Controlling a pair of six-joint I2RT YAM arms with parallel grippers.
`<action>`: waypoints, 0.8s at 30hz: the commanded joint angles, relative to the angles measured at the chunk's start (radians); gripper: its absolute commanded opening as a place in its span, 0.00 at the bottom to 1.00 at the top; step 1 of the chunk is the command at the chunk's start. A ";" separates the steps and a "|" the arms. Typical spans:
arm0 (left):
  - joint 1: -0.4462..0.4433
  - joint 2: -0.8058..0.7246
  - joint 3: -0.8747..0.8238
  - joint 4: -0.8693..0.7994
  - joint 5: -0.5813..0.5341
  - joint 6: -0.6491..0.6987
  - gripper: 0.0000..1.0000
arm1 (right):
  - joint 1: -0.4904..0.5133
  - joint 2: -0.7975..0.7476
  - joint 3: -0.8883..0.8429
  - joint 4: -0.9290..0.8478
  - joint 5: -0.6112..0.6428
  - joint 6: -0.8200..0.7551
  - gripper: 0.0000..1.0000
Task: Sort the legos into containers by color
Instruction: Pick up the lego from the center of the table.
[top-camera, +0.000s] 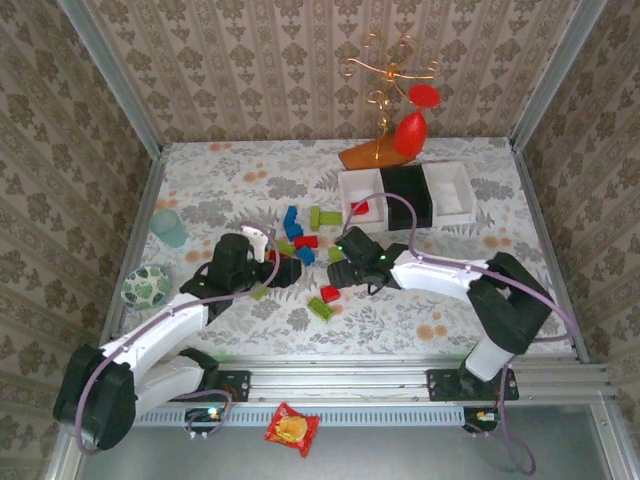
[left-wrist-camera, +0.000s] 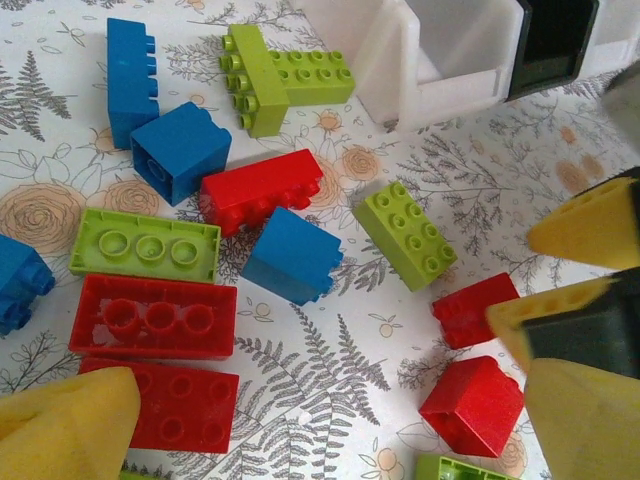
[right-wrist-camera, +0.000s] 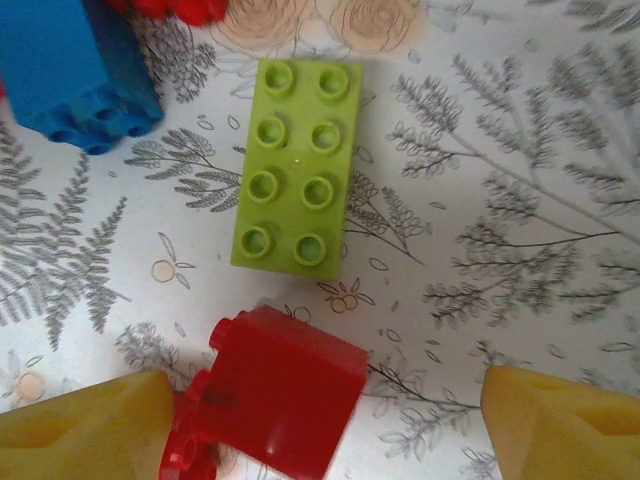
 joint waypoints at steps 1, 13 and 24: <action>-0.002 -0.005 -0.003 -0.019 0.058 0.022 1.00 | 0.008 0.052 0.042 -0.001 0.011 0.072 0.81; -0.002 -0.006 -0.054 0.077 0.136 -0.034 1.00 | -0.016 0.056 -0.001 -0.054 0.064 0.103 0.61; -0.004 -0.001 -0.050 0.106 0.101 -0.062 1.00 | -0.075 -0.099 0.001 -0.045 0.128 0.024 0.45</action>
